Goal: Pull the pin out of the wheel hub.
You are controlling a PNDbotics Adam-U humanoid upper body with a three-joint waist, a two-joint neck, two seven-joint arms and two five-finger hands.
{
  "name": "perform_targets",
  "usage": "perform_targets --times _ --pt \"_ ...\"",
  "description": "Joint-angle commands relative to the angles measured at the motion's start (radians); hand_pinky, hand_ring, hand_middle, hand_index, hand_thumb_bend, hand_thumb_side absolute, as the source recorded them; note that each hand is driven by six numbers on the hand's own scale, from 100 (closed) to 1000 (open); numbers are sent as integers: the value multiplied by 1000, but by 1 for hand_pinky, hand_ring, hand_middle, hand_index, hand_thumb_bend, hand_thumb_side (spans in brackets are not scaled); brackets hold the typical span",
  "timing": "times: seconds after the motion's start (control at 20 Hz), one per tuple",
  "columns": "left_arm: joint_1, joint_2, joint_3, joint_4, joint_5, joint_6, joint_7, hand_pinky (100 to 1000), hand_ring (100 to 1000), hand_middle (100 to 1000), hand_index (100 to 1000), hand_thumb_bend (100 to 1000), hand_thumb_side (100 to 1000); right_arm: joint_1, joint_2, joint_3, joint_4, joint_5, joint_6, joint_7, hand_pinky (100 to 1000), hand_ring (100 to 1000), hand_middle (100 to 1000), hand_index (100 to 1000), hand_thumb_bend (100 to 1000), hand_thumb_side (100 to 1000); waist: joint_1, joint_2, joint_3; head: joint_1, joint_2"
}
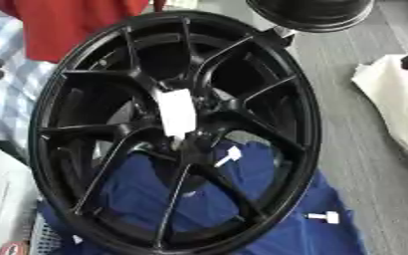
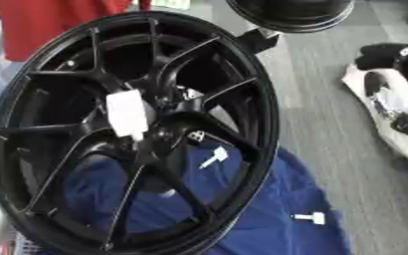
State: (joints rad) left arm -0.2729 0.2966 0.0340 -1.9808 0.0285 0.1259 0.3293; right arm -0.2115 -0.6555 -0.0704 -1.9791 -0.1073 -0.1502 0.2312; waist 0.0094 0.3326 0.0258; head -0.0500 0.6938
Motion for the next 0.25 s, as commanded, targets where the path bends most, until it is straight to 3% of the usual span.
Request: perform_targets --times 0.05,0.25 --pt "-11 8 -1 -19 4 -3 -4 711 667 588 716 100 587 -19 -17 9 -21 -57 -53 23 1000 815 744 843 100 536 -3 -25 2 -3 1" --pt "-12 8 0 -19 4 -3 -4 711 666 588 716 100 588 -4 -26 -2 -21 -126 -122 52 1000 810 737 840 100 541 -3 -24 2 -2 -1"
